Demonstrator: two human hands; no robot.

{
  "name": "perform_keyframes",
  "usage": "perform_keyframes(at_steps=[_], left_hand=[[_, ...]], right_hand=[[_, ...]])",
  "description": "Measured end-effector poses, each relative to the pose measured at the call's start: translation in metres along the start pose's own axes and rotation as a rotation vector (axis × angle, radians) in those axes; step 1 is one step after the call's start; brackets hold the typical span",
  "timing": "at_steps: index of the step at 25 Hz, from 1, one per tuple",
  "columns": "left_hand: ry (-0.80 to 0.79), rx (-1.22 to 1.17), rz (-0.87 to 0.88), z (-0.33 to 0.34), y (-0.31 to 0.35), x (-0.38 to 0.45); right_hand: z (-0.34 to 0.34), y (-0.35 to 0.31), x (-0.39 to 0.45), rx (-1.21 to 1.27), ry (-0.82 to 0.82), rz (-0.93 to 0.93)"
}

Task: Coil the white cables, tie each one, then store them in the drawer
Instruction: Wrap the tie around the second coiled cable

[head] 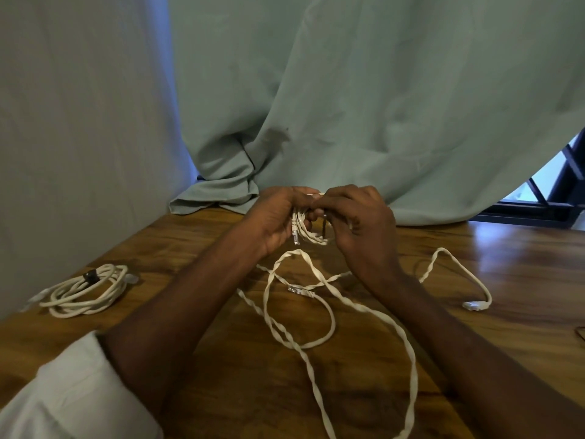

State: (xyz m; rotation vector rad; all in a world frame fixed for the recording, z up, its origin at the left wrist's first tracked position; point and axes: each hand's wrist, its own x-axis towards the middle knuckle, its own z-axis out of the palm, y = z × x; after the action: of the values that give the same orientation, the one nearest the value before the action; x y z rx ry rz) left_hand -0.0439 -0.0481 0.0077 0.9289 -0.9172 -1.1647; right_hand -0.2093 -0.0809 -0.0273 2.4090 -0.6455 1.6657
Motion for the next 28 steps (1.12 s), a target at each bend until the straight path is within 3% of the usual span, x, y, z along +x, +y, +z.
perform_keyframes(at_steps=[5,9,16,19,24,28], left_hand=[[0.112,0.305,0.171,0.003,-0.006,-0.001],[0.088,0.498,0.319,0.001,-0.010,0.003],[-0.282,0.774,0.302,-0.006,-0.014,0.004],[-0.397,0.725,0.332,0.003,-0.016,-0.003],[-0.279,0.763,0.459,0.015,-0.027,-0.006],[-0.252,1.079,0.682,0.010,-0.026,-0.005]], right_hand=[[-0.003,-0.004,0.004,0.278,0.075,0.328],[-0.008,-0.008,0.006,0.360,0.120,0.392],[-0.017,-0.013,0.005,0.341,0.127,0.418],[-0.014,-0.008,0.006,0.376,0.162,0.581],[-0.011,0.006,0.012,0.448,0.057,0.874],[-0.026,0.004,0.021,0.683,0.013,1.111]])
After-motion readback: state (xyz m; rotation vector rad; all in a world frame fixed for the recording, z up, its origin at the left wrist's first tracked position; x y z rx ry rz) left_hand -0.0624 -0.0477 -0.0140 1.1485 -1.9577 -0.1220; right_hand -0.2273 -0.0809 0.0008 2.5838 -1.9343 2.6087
